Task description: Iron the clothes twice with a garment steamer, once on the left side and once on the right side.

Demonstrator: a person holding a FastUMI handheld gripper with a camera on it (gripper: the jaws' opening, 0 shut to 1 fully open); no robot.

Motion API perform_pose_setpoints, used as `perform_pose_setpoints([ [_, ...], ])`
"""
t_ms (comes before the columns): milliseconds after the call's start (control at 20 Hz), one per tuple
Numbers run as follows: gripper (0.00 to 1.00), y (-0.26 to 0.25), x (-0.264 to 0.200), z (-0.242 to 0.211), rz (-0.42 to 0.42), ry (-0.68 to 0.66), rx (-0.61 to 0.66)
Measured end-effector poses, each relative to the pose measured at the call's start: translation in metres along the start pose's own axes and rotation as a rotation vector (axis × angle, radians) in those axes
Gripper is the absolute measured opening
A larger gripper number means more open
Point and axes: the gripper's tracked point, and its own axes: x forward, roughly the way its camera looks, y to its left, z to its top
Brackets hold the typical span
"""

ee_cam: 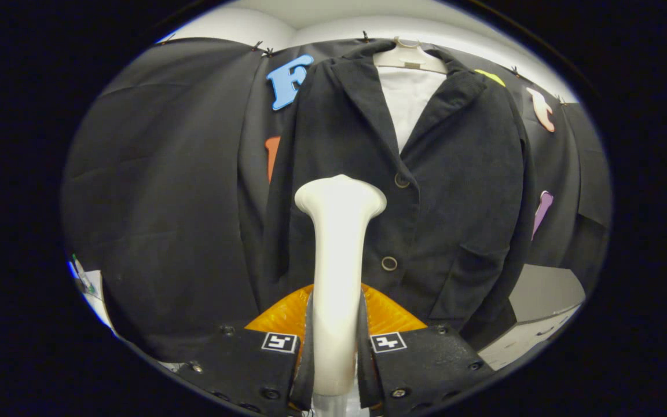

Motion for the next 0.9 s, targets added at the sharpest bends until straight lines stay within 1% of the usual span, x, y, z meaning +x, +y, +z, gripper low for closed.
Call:
perform_pose_setpoints([
  [450, 0.33, 0.002, -0.003, -0.066, 0.027, 0.112, -0.022],
  [750, 0.33, 0.006, -0.001, -0.118, 0.042, 0.205, -0.04],
  [900, 0.33, 0.005, 0.002, -0.13, 0.047, 0.242, -0.043],
])
